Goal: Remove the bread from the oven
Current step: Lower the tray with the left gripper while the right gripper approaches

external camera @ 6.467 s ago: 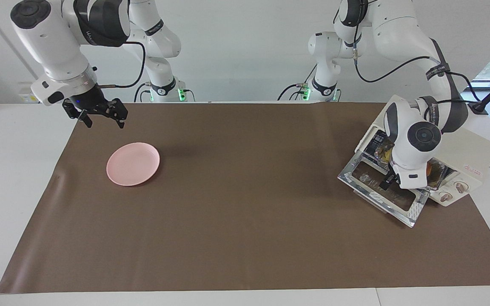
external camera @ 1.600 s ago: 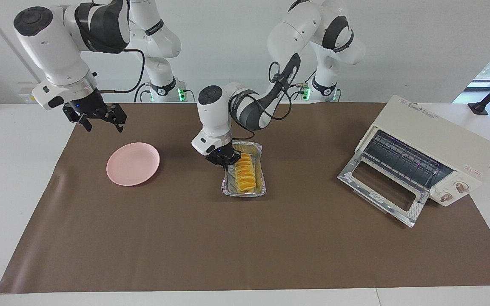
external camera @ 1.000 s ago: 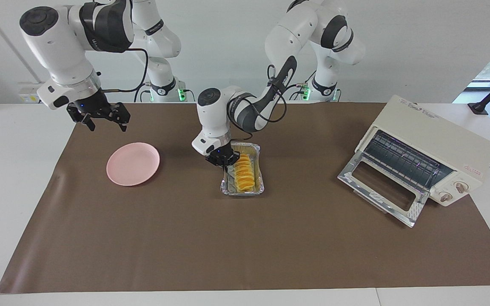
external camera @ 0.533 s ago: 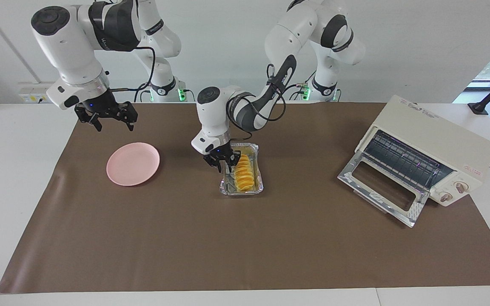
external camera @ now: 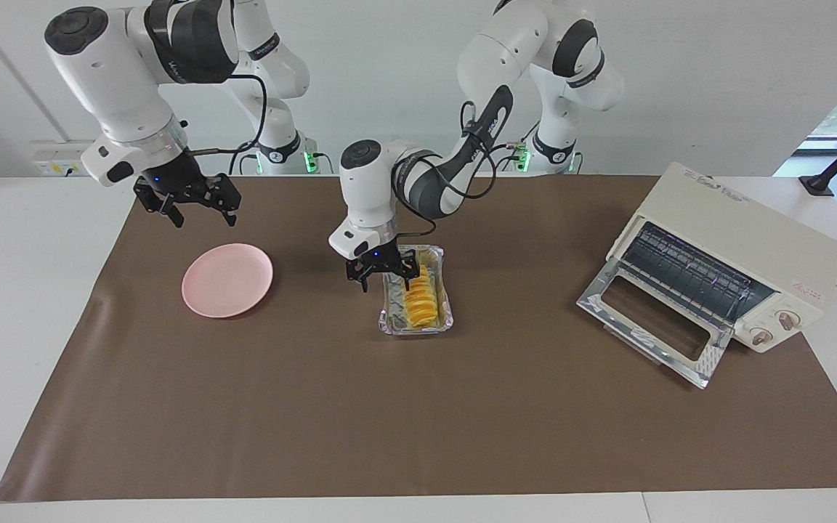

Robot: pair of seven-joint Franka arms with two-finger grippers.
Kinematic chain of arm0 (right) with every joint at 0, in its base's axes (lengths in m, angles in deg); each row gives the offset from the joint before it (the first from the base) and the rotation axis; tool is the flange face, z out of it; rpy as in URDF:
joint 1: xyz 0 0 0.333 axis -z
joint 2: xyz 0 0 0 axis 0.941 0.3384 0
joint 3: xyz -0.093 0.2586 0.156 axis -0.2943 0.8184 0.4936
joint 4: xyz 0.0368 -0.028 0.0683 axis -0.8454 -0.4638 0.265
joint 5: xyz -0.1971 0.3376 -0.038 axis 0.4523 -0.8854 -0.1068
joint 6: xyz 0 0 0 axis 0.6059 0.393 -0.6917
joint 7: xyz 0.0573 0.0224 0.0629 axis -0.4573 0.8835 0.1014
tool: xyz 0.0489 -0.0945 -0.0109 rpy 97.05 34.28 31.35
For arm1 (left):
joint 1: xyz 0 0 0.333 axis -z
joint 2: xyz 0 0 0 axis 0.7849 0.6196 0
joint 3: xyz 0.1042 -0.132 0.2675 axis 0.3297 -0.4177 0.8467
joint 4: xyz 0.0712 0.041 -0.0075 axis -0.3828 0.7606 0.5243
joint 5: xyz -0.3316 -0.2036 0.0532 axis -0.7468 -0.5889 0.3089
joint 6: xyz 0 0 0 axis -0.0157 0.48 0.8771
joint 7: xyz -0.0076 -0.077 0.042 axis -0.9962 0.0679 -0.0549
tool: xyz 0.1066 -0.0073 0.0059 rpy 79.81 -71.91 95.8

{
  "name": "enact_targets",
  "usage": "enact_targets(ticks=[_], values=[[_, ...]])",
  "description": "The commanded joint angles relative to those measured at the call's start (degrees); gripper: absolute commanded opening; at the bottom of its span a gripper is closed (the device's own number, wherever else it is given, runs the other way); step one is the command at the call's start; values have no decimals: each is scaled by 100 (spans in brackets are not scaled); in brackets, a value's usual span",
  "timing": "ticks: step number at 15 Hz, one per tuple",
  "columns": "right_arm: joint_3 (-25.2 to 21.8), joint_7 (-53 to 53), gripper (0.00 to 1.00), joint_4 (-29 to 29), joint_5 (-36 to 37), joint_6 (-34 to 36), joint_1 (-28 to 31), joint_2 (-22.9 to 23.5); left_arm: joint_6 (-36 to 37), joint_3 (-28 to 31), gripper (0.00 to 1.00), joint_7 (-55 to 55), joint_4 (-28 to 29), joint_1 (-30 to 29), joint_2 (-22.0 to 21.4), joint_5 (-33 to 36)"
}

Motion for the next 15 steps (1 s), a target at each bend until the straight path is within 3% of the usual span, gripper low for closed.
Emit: enact_targets(ticks=[1,4,11,13,15], values=[[23,-123,100,27,-79,-152,-155,91,-86,33,100,101,229,-47,-319,-309],[23,-193,100,-7,-79,-161,-183,92,-95,7,100,31,238,-477,-599,-645],[32,-491,100,246,-88,-451,-454,433,458,33,100,-40,264,-1145,-1224,-646],[23,-650,100,413,-1,-442,-778,566,817,15,100,-922,273,-1539,-1478,-646],[14,-694,100,939,44,-259,-921,995,1196,24,100,-1751,264,-1847,-1759,-654]])
